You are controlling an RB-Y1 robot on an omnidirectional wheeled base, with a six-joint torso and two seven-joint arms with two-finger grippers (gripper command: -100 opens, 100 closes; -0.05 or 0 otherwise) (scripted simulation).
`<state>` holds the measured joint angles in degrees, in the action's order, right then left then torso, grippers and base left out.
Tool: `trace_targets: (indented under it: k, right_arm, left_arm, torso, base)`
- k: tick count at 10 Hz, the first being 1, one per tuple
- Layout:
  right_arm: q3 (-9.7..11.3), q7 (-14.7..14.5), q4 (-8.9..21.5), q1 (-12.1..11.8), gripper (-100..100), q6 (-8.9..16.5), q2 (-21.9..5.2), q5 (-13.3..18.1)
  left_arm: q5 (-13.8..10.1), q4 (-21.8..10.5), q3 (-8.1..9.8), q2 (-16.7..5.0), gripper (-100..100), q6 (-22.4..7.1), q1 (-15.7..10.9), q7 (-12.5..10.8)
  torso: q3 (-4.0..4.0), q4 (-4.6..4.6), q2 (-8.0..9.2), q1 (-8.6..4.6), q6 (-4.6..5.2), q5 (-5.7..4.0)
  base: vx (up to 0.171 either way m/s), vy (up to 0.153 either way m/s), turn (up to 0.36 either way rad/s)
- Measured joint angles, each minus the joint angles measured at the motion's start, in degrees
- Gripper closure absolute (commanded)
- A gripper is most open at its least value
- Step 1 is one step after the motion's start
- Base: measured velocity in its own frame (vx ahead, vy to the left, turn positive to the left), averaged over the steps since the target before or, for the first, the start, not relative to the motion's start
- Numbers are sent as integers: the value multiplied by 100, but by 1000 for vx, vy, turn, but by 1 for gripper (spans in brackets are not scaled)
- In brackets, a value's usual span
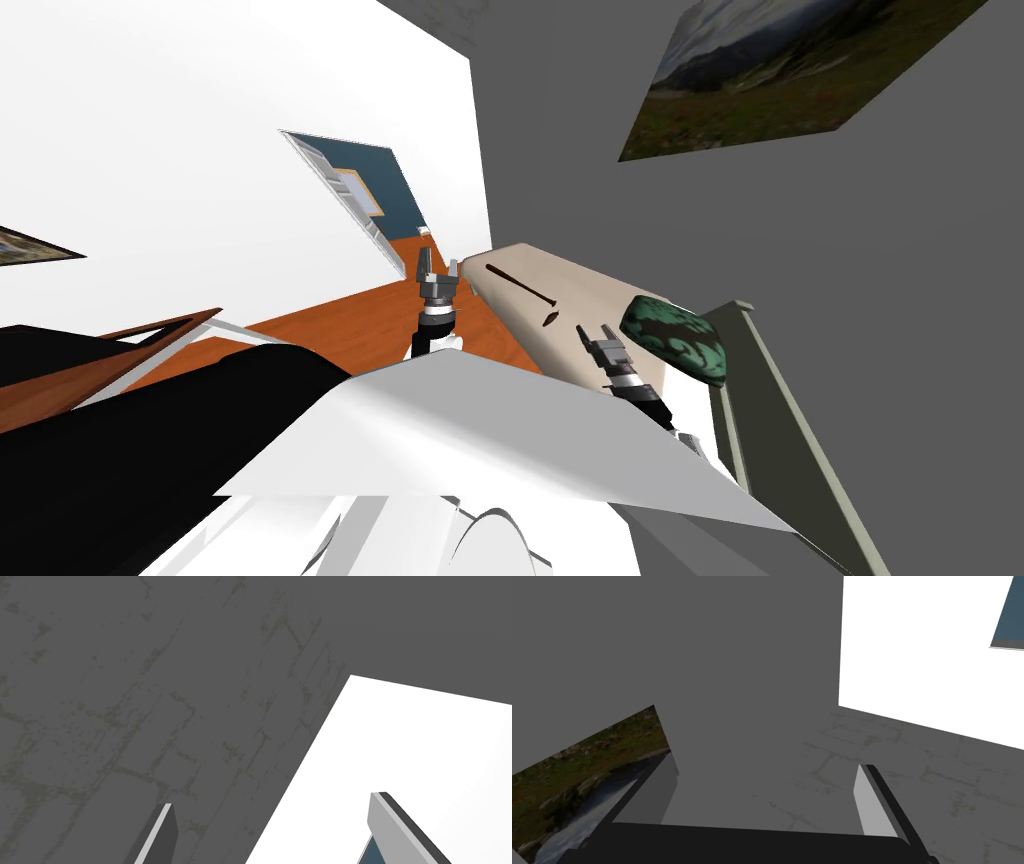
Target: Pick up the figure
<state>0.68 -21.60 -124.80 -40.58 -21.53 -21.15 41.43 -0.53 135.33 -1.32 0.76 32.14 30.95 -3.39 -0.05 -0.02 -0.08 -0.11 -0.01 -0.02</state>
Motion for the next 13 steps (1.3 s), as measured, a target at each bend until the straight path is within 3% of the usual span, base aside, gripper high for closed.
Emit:
trace_targets:
  k: [4, 7, 9, 13]
  right_arm:
    - [65, -314, 194, -177, -100, 379, -347, 692]
    - [49, -627, 439, -312, -100, 473, -482, 1196]
    - [103, -730, 498, -387, -100, 720, -710, 1543]
    - [115, -1173, 822, -561, -100, 859, -878, 2172]
  left_arm:
    - [0, 0, 0, 0, 0, 0, 1, 0]
    - [0, 0, 0, 0, 0, 0, 1, 0]
    - [0, 0, 0, 0, 0, 0, 1, 0]
    - [0, 0, 0, 0, 0, 0, 1, 0]
  torso:
    - [-3, -1, -6, 3, 1, 1]
    - [-3, -1, -6, 6, 3, 1]
    - [-6, -2, -10, 9, 3, 2]
    - [-7, -2, -11, 14, 3, 3]
  base:
    - [26, -22, 117]
    - [32, -13, 145]
    - [40, -4, 153]
    - [44, 5, 136]
